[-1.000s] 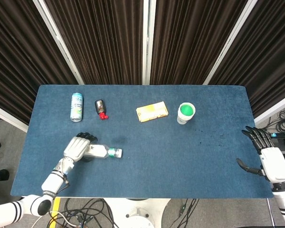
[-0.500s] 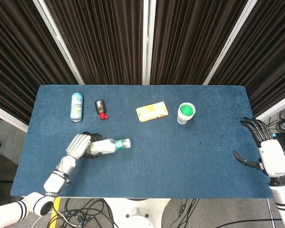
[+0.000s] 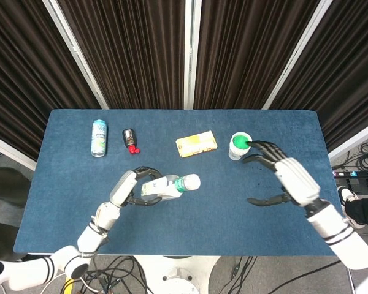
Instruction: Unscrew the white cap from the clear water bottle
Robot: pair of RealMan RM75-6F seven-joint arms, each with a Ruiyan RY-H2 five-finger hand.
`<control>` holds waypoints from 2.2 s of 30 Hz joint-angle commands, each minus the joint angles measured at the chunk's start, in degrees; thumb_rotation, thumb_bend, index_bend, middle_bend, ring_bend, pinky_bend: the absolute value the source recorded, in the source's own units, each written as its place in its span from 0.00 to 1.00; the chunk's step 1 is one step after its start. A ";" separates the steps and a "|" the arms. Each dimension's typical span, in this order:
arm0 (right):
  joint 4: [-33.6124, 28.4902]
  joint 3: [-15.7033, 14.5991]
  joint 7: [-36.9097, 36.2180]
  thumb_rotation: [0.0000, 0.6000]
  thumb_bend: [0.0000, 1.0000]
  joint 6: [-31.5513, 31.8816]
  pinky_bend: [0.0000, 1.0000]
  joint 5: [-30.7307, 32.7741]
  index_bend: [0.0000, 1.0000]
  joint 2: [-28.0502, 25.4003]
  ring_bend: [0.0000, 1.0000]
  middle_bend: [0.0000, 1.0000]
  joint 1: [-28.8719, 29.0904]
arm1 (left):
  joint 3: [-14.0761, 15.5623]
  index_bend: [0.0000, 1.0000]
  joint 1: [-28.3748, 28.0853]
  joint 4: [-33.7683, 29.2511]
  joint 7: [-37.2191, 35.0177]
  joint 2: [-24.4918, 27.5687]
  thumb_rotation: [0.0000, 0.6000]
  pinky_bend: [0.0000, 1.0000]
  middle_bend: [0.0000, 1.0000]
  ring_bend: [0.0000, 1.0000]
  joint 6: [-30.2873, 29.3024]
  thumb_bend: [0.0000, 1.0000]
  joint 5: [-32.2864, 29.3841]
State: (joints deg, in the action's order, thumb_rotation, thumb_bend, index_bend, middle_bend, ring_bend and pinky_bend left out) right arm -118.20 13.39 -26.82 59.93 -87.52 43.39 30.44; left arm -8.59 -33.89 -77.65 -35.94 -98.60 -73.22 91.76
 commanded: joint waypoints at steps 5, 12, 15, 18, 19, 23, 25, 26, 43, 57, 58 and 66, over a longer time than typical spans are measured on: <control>-3.78 2.50 4.57 0.85 0.00 -8.30 0.00 6.91 0.32 0.10 0.00 0.06 6.50 | -0.17 0.60 -0.66 -0.76 1.87 -1.44 1.00 0.32 0.61 0.52 0.11 0.40 -1.07; -3.71 2.25 9.56 0.86 0.00 -11.17 0.00 11.68 0.33 2.88 0.00 0.06 9.13 | -0.03 0.60 -0.94 -1.36 2.36 -1.50 1.00 0.31 0.61 0.52 -0.28 0.40 -1.15; -3.74 2.12 11.34 0.85 0.00 -11.82 0.00 13.59 0.33 4.23 0.00 0.06 10.01 | 0.22 0.60 -1.07 -1.56 2.54 -1.52 1.00 0.31 0.61 0.52 -0.38 0.40 -0.96; -3.63 1.94 13.39 0.85 0.00 -12.12 0.00 14.76 0.33 5.88 0.00 0.06 10.89 | 0.10 0.60 -1.47 -1.55 2.97 -1.58 1.00 0.31 0.61 0.52 -0.17 0.40 -1.01; -3.61 1.87 13.85 0.85 0.00 -12.35 0.00 15.17 0.33 6.31 0.00 0.06 11.18 | 0.03 0.61 -1.60 -1.60 3.05 -1.58 1.00 0.31 0.61 0.52 -0.12 0.40 -1.03; -3.71 1.70 14.92 0.86 0.00 -13.23 0.00 16.56 0.33 7.67 0.00 0.06 12.16 | -0.12 0.61 -1.98 -1.74 3.17 -1.50 1.00 0.31 0.61 0.51 0.18 0.40 -1.32; -3.58 1.55 15.44 0.86 0.00 -13.22 0.00 16.83 0.33 8.07 0.00 0.06 12.29 | -0.06 0.61 -2.00 -1.68 3.07 -1.49 1.00 0.31 0.61 0.51 0.26 0.40 -1.50; -3.52 1.48 15.70 0.85 0.00 -13.29 0.00 17.10 0.33 8.24 0.00 0.06 12.40 | 0.00 0.61 -2.01 -1.64 3.02 -1.43 1.00 0.31 0.61 0.51 0.27 0.40 -1.55; -4.12 1.45 16.45 0.86 0.00 -12.14 0.00 17.03 0.33 7.17 0.00 0.06 11.73 | 0.44 0.61 -2.33 -1.43 3.04 -1.57 1.00 0.30 0.61 0.51 0.23 0.40 -1.89; -4.67 0.94 16.00 0.86 0.00 -12.09 0.00 15.09 0.33 6.33 0.00 0.06 11.04 | 0.57 0.61 -2.45 -1.46 3.48 -1.53 1.00 0.31 0.61 0.51 0.40 0.40 -2.30; -4.74 0.94 15.86 0.85 0.00 -12.06 0.00 14.98 0.32 6.30 0.00 0.06 11.00 | 0.58 0.61 -2.48 -1.46 3.55 -1.54 1.00 0.31 0.61 0.51 0.45 0.40 -2.33; -4.81 0.81 15.68 0.86 0.00 -12.09 0.00 13.97 0.33 6.30 0.00 0.06 10.95 | 0.77 0.61 -2.72 -1.63 3.86 -1.61 1.00 0.30 0.61 0.51 0.86 0.40 -2.36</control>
State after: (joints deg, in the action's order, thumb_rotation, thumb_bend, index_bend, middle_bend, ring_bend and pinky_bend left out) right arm -123.00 14.21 -11.15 47.86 -73.53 49.68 41.38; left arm -7.83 -36.60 -79.27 -32.08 -100.20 -72.37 89.39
